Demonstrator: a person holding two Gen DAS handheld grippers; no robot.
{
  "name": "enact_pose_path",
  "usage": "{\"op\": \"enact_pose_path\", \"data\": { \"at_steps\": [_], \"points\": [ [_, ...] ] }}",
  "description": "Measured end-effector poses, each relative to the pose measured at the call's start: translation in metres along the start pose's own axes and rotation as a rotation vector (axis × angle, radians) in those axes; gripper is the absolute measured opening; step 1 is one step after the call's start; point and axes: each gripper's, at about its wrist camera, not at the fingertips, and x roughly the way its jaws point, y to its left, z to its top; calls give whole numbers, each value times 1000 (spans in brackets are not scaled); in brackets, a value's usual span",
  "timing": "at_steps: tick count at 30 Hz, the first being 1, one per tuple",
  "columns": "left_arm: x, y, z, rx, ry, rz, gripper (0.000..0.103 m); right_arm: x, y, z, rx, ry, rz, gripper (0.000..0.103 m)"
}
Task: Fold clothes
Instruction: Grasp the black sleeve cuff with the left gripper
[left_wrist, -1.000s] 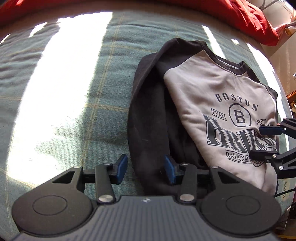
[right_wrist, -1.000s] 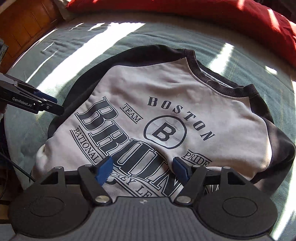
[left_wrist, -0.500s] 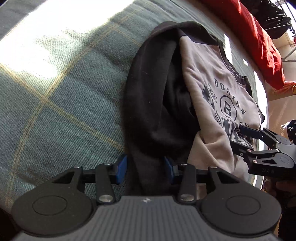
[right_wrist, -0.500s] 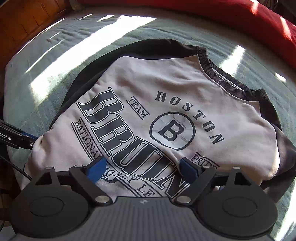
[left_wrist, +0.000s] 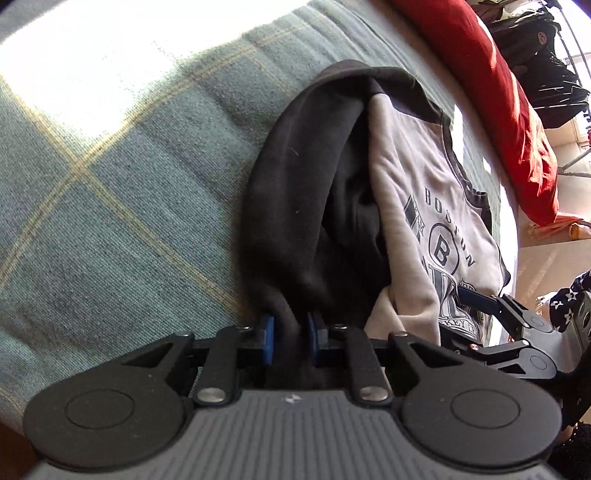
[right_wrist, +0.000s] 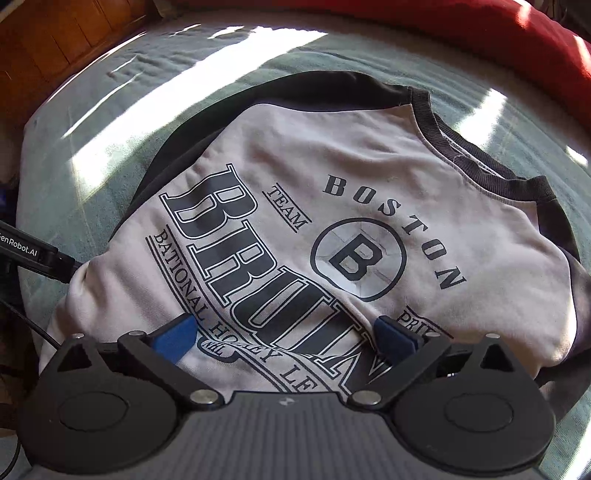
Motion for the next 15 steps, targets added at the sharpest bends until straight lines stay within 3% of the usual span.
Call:
{"op": "enact_pose_path", "data": {
  "at_steps": [5, 15],
  "points": [
    [-25, -5, 29, 98, -83, 76, 2, -6, 2, 2, 0, -7, -18, 103],
    [-56, 10, 120, 323, -163, 209, 2, -42, 27, 34, 21, -100, -220, 103]
  ]
}}
